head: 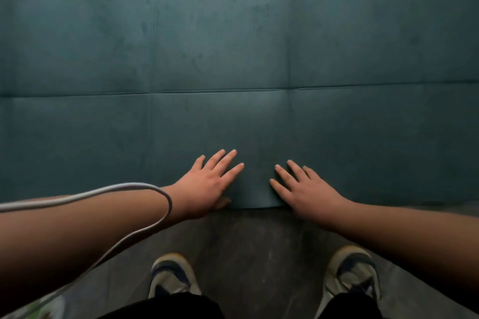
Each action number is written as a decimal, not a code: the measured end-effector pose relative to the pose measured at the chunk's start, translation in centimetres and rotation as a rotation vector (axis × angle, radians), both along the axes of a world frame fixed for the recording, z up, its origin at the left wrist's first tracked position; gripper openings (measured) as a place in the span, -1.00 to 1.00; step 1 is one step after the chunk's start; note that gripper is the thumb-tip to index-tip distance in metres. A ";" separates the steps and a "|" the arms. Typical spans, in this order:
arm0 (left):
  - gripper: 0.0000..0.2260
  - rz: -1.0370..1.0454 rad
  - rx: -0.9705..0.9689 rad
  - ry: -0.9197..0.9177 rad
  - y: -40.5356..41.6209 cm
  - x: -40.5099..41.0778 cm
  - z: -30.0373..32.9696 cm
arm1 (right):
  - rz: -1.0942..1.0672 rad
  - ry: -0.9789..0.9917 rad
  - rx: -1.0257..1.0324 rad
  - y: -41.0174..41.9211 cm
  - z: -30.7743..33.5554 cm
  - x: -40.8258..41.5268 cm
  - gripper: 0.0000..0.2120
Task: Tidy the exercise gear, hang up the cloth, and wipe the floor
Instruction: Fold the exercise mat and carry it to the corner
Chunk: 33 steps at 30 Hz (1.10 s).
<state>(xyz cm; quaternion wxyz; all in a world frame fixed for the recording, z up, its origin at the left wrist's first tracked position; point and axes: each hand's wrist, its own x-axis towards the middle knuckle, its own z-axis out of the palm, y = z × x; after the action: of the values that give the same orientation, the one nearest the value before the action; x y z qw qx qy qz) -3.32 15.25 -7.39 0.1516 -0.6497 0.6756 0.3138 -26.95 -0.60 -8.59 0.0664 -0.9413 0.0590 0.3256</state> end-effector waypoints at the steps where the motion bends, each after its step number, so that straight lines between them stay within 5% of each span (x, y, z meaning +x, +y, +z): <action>1: -0.25 0.026 -0.019 0.023 -0.1 -0.4 0.5 | -0.007 0.001 0.006 0.1 0.4 0.1 -0.36; 10: -0.37 0.047 -0.220 0.014 -0.5 0.2 4.1 | -0.130 -0.302 -0.065 -3.1 7.2 2.3 -0.70; 15: -0.53 0.144 -0.528 -0.067 -3.4 3.3 8.1 | -0.177 -0.584 -0.154 -5.6 11.0 5.8 -0.64; 22: -0.55 0.255 -0.790 -0.305 -9.5 7.9 12.0 | 0.050 -1.074 -0.233 -8.2 14.0 9.9 -0.59; 26: -0.45 0.331 -0.858 -0.424 -13.4 10.1 13.8 | 0.027 -0.906 -0.274 -10.0 12.6 11.3 -0.55; 30: -0.36 0.354 -0.874 -0.448 -17.0 12.2 14.1 | -0.208 -0.552 -0.306 -12.6 11.3 14.4 -0.21; 33: -0.29 0.353 -0.843 -0.447 -19.1 12.9 13.9 | -0.324 -0.468 -0.269 -13.7 11.6 17.2 -0.08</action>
<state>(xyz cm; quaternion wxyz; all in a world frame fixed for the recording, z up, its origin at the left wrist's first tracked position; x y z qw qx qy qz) 9.53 -3.87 6.46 -0.0382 -0.8099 0.5745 -0.1119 -9.75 -14.30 2.99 0.0041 -0.9694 0.2337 0.0747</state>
